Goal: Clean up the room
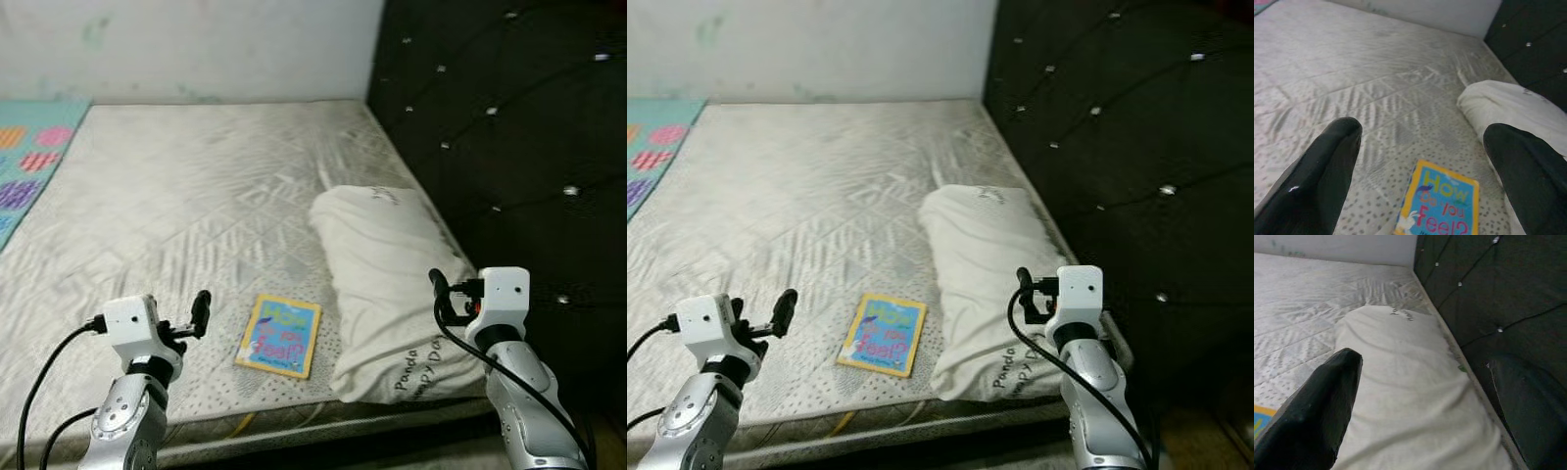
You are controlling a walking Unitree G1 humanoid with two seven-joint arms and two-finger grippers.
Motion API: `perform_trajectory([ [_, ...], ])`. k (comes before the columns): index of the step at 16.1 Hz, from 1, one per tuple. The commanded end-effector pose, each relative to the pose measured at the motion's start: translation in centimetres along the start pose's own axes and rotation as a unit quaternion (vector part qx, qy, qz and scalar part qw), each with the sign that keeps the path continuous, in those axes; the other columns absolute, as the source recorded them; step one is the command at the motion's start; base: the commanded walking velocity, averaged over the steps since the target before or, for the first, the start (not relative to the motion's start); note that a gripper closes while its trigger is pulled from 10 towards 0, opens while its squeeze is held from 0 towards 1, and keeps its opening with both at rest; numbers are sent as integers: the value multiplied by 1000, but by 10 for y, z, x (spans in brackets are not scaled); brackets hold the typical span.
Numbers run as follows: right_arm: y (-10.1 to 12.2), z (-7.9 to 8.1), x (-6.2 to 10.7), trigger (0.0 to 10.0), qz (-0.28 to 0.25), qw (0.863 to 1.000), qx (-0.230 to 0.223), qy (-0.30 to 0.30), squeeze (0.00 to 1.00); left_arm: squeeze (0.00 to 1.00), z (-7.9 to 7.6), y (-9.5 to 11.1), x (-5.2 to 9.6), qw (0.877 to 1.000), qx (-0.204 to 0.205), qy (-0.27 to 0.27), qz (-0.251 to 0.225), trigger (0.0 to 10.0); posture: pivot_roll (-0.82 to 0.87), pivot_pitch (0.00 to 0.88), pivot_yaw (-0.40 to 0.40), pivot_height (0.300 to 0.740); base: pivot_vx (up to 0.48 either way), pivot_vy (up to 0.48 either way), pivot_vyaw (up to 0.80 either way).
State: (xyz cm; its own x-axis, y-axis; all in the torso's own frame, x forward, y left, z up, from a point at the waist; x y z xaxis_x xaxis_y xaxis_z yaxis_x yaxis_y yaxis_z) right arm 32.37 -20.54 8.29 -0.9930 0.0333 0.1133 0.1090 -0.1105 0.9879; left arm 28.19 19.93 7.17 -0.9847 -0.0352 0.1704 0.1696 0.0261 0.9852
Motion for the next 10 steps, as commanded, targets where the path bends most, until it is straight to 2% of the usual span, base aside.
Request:
perform_trajectory([
  [1,5,-2,-1,10000,-5,1000,3,-4,0,0,-4,2,0,1000,3,-10,-3,10000,-79,0,-26,740,0,0,-800],
  [10,6,-1,-4,10000,-6,1000,1,-2,0,0,-6,3,-2,1000,4,-7,-5,10000,-78,0,-31,740,0,0,-800],
])
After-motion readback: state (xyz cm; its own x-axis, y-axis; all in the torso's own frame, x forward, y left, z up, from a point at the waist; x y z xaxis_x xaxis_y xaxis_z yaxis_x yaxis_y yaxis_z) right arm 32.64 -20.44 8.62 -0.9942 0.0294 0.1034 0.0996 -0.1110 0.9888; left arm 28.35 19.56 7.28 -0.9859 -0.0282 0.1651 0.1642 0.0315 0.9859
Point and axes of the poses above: a point about 5 cm out from each wrist's last joint towards the gripper, its own x axis pointing back from the gripper into the wrist, its own y axis along the axis of the wrist's last joint, z = x × y, the point moved 5 cm from there along -x, pointing out of the wrist towards the gripper, and after that the axes turned 11 degrees about -x, right-handed, at the moved point
